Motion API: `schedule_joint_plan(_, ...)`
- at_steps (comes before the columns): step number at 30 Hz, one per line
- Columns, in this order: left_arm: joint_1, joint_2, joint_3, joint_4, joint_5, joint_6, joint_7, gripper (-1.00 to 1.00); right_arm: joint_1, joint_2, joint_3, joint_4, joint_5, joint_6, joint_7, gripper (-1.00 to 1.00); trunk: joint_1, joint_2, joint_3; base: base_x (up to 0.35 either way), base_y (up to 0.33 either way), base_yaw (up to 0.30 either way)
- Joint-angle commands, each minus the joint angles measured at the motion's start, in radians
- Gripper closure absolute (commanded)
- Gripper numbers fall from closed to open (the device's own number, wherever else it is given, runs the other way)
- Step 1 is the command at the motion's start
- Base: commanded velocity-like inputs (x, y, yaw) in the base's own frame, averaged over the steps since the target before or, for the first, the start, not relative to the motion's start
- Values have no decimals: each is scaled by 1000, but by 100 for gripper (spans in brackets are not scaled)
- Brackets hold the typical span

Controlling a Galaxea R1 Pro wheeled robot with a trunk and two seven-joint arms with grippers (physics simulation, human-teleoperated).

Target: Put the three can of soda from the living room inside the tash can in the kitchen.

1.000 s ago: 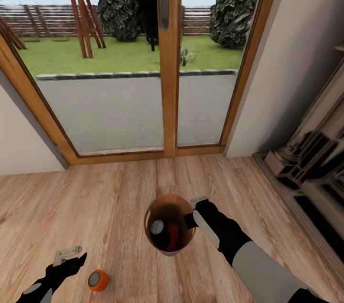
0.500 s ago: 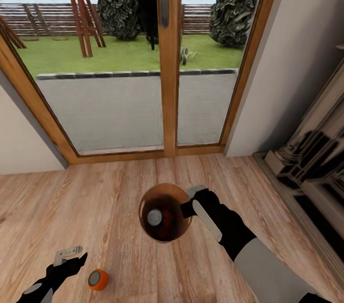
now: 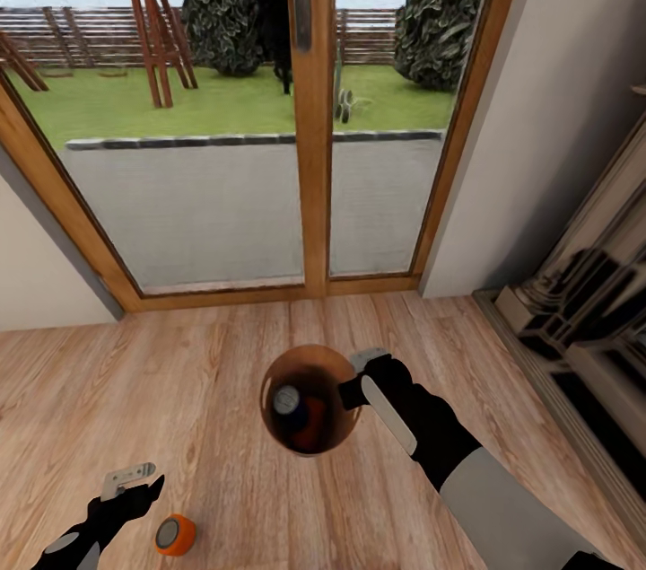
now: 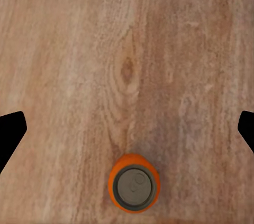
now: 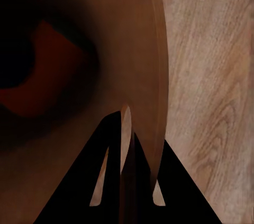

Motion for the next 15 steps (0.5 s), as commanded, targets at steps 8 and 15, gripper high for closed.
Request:
schedule_joint_plan(8,0,0,0,0,0,0,0,-100,0,0,-1,0,-10,-3,5,100,0,0,0,1,-1,0)
schedule_joint_plan(15,0,0,-1,0,0,0,0,-100,0,0,-1,0,-10,-4,5,100,23,-42,-24,0,0,0)
